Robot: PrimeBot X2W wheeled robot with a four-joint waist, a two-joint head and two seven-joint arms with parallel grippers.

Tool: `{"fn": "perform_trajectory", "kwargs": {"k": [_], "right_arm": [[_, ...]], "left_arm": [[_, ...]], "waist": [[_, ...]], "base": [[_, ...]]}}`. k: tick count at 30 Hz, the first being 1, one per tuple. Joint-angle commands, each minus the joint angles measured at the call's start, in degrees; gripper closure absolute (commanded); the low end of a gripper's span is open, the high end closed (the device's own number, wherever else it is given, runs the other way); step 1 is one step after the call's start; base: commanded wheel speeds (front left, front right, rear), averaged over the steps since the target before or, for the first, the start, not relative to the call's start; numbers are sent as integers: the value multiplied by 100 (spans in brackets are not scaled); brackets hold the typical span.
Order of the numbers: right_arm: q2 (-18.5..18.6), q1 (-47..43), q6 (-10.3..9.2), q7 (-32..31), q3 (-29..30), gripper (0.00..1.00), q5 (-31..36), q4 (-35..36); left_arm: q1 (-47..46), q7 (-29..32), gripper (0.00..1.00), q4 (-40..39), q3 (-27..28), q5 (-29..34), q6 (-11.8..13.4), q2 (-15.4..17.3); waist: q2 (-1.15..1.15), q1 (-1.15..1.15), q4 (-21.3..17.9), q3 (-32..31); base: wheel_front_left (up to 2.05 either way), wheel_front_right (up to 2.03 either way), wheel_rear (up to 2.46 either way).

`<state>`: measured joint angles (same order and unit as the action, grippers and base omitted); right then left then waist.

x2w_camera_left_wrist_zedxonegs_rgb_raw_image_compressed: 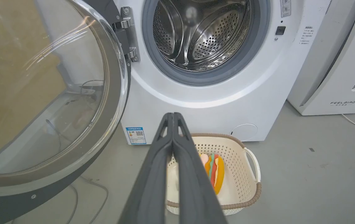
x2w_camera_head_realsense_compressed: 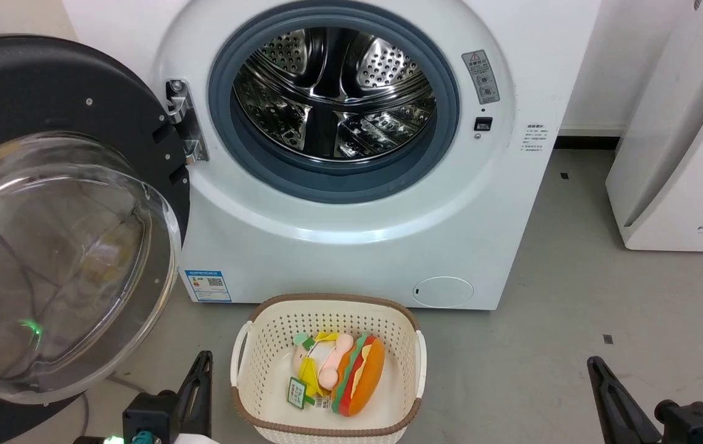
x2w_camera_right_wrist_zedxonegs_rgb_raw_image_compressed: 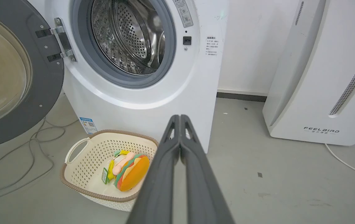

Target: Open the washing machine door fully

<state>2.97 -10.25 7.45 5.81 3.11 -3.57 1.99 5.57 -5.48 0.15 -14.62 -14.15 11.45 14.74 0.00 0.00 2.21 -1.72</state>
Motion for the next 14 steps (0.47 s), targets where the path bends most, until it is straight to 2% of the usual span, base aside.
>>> {"fn": "perform_trajectory", "kwargs": {"k": [1,14], "right_arm": [[-1,74,0,-22,-17,100,28,-11],[-2,182,1,-85,-50,100,66,-32]], "left_arm": [[-46,39,100,-1,46,56,-35,-44],[-104,97,100,-3,207,210,-161,-174]], "waist": [[0,0,-3,2],[0,0,-28,21]], "base": [[0,0,0],[0,0,0]]}}
